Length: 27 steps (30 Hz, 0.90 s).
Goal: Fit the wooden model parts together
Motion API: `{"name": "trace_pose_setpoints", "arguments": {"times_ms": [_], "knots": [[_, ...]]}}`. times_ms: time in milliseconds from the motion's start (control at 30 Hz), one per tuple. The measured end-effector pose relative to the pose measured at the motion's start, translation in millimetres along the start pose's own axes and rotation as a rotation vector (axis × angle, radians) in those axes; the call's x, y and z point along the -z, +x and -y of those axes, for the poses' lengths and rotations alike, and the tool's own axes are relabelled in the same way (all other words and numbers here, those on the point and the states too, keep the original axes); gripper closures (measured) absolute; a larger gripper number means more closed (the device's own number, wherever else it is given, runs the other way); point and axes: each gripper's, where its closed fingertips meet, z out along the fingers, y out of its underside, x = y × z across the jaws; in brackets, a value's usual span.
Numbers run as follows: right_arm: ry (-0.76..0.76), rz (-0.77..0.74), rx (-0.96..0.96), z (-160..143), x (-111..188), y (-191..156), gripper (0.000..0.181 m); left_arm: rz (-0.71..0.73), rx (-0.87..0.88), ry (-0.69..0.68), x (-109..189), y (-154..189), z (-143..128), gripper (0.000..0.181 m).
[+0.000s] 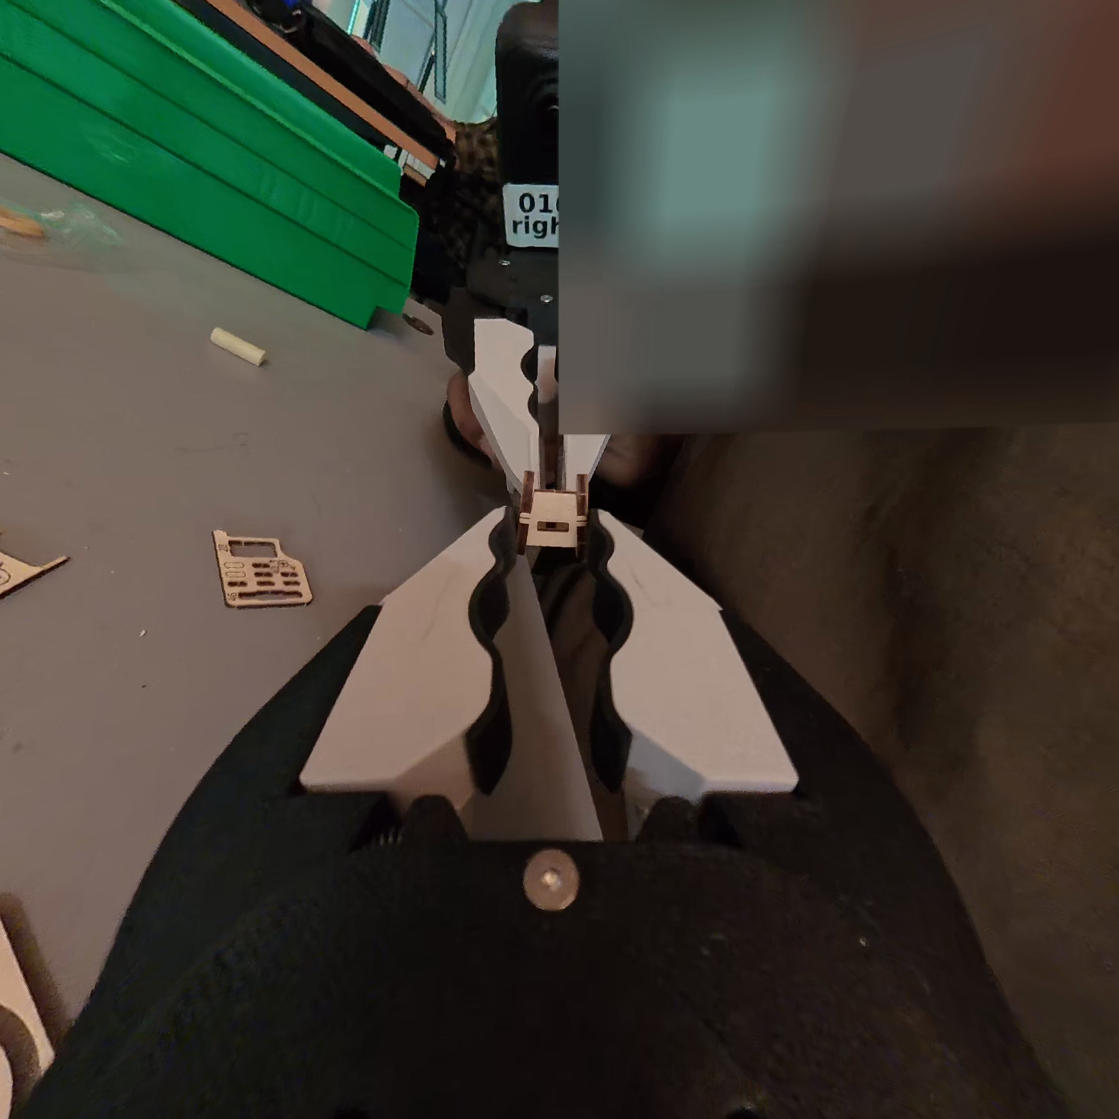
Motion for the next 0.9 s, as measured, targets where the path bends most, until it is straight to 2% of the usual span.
{"name": "trace_pose_setpoints", "arguments": {"times_ms": [133,267,400,500,567,767,900], "knots": [[0.003,-0.013,0.007,1,3,2,0.168,-0.002,0.009,0.008,0,0,1,0.16],[-0.022,-0.05,0.025,-3,5,9,0.166,-0.002,0.026,0.032,4,-2,5,0.16],[-0.082,-0.233,0.102,-9,23,41,0.165,0.038,0.027,0.038,8,-9,7,0.16],[-0.181,-0.426,0.155,-18,46,72,0.162,0.069,0.04,0.04,11,-16,7,0.16],[-0.248,-0.498,0.152,-28,55,85,0.161,0.09,0.053,0.039,13,-21,6,0.16],[-0.411,-0.601,0.235,-49,40,92,0.168,0.106,0.074,0.032,11,-26,4,0.16],[-0.413,-0.529,0.152,-61,10,81,0.164,0.104,0.076,0.019,7,-25,1,0.16]]}}
